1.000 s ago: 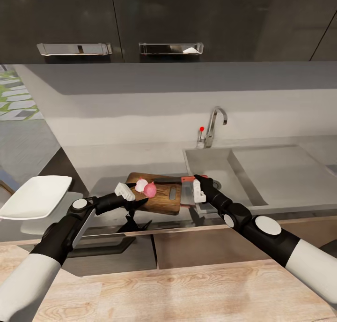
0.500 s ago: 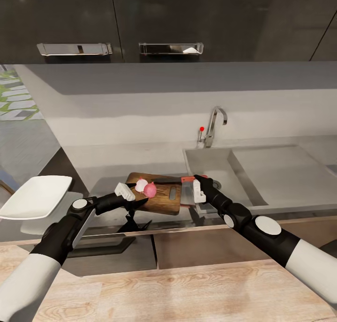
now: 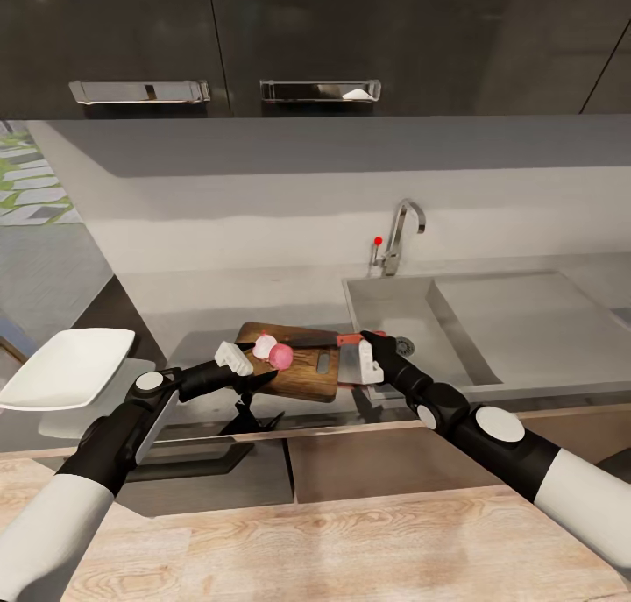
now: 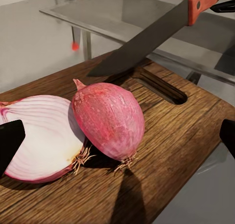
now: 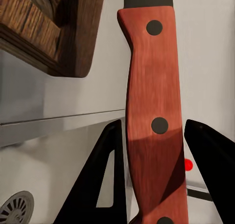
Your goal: In the kitchen, take the Vidalia onion out of the sink, dice it on the chopping board with the paring knife, put the diced onion into the bowl on the countertop, then place both the paring knife and the chopping board into the sink.
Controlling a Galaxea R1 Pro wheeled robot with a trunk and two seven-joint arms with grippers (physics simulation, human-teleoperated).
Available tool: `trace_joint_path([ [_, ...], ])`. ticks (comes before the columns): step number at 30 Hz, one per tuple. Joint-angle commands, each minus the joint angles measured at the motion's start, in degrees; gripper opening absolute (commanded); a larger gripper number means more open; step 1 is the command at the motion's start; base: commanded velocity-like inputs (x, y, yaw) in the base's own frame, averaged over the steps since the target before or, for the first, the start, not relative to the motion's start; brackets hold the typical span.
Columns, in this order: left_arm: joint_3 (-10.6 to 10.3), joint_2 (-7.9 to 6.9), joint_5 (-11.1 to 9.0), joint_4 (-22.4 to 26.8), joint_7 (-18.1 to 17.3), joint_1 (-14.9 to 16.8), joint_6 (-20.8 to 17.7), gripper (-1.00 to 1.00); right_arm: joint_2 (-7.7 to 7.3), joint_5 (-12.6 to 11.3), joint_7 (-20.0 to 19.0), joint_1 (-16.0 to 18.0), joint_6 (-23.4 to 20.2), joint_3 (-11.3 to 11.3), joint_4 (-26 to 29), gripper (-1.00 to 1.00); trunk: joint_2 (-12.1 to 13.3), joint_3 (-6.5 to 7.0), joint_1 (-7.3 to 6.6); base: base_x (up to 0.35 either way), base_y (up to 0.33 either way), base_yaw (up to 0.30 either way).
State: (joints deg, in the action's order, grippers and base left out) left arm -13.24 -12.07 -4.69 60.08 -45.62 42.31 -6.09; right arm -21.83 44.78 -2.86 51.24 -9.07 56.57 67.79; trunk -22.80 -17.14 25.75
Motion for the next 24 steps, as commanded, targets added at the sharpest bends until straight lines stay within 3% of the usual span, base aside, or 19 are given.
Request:
trace_joint_path([
  [1,-0.1,-0.05,-0.5,0.0,-0.1,0.0,-0.6,1.0,-0.05,0.6,-0.3,0.1,-0.5,0.2,0.2,-1.0,-0.1,-0.11,0.04,0.0,0.0,0.0],
  [24,-0.1,-0.05,-0.5,0.0,-0.1,0.1,-0.6,1.0,-0.05,0.6,-0.3,0.1,-0.4,0.3,0.1,-1.0,-0.1,-0.11,0.04,0.0,0.0,0.0],
])
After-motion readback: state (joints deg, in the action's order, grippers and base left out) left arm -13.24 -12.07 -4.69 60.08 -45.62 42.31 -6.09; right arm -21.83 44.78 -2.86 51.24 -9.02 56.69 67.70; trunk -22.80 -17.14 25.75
